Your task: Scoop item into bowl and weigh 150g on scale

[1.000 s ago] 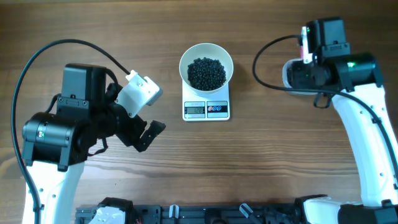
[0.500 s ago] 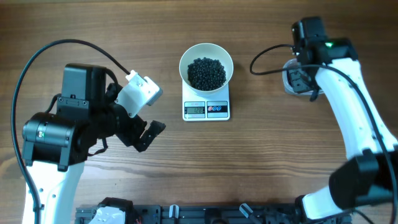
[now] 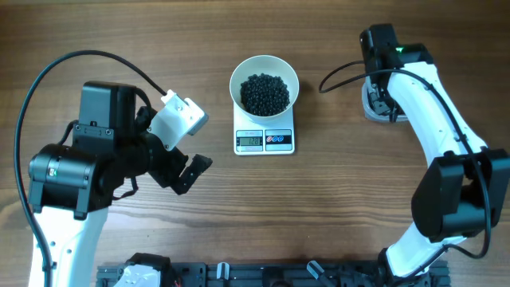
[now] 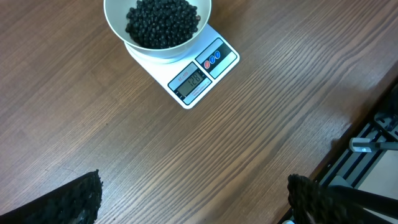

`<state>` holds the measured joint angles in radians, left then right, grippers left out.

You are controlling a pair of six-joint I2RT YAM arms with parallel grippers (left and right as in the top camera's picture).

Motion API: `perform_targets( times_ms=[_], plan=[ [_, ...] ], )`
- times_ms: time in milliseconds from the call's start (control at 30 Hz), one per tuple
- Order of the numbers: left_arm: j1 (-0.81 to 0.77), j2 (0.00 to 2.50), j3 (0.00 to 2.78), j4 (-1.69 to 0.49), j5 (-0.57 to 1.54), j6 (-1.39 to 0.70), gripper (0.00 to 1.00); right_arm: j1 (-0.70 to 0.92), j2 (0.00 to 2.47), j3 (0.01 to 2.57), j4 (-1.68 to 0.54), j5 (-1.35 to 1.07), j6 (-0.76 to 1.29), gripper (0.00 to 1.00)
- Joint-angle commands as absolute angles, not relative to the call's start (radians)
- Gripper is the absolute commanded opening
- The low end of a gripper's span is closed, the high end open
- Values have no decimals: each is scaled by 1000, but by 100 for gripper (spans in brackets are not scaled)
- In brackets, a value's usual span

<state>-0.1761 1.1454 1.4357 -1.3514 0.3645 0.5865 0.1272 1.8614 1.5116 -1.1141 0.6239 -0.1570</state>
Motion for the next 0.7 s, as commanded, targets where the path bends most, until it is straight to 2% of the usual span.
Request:
perform_targets(
  times_ms=[0,200,433,667],
  plan=[
    [-169,1142,1451,-1352,377,598,100,124,1882,1522,-1112,535,-245,4],
    [-169,1142,1451,-1352,377,598,100,124,1886,1486,-1111,448,-262,4],
    [-169,1142,1451,-1352,377,598,100,124,1886,1485,-1089,173,-242,4],
    [-169,1142,1451,-1352,376,598,100,124,1885,1486,-1090,170,-180,4]
  ],
)
